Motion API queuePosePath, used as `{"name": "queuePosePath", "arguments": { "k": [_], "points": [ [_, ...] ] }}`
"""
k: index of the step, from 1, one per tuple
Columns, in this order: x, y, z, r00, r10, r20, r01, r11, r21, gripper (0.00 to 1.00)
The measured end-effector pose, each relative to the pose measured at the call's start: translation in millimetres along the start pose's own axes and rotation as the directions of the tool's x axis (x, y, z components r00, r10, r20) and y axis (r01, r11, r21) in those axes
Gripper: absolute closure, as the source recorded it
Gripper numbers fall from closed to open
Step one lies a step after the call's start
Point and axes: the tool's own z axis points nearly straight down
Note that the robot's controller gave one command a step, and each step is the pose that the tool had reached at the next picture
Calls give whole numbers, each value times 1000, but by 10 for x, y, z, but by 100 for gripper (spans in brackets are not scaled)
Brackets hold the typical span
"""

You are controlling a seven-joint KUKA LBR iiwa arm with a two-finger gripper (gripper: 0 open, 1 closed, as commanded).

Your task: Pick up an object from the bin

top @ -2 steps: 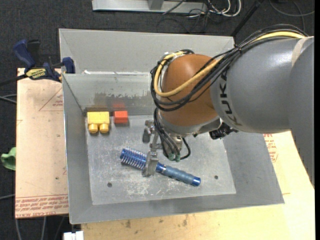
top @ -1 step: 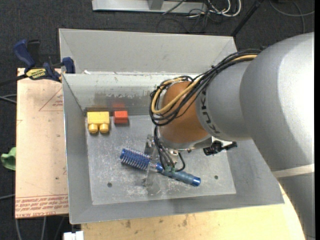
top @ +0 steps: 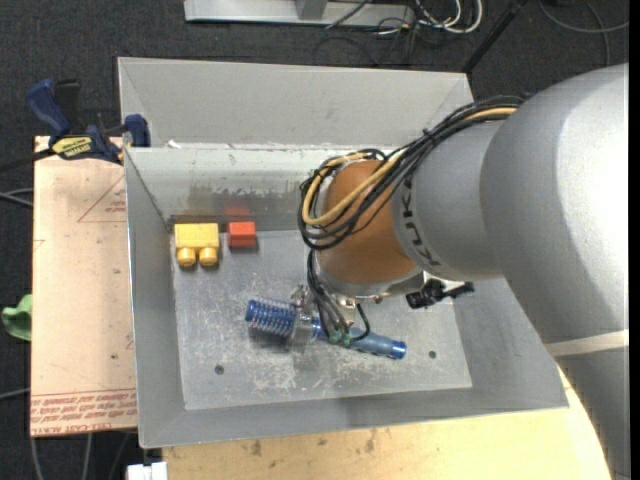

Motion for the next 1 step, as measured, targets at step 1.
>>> {"name": "queuePosePath", "arguments": {
  "k": [1],
  "points": [
    [117,100,-1353,1000,-30,9,30,1000,-4,100]
  ]
}}
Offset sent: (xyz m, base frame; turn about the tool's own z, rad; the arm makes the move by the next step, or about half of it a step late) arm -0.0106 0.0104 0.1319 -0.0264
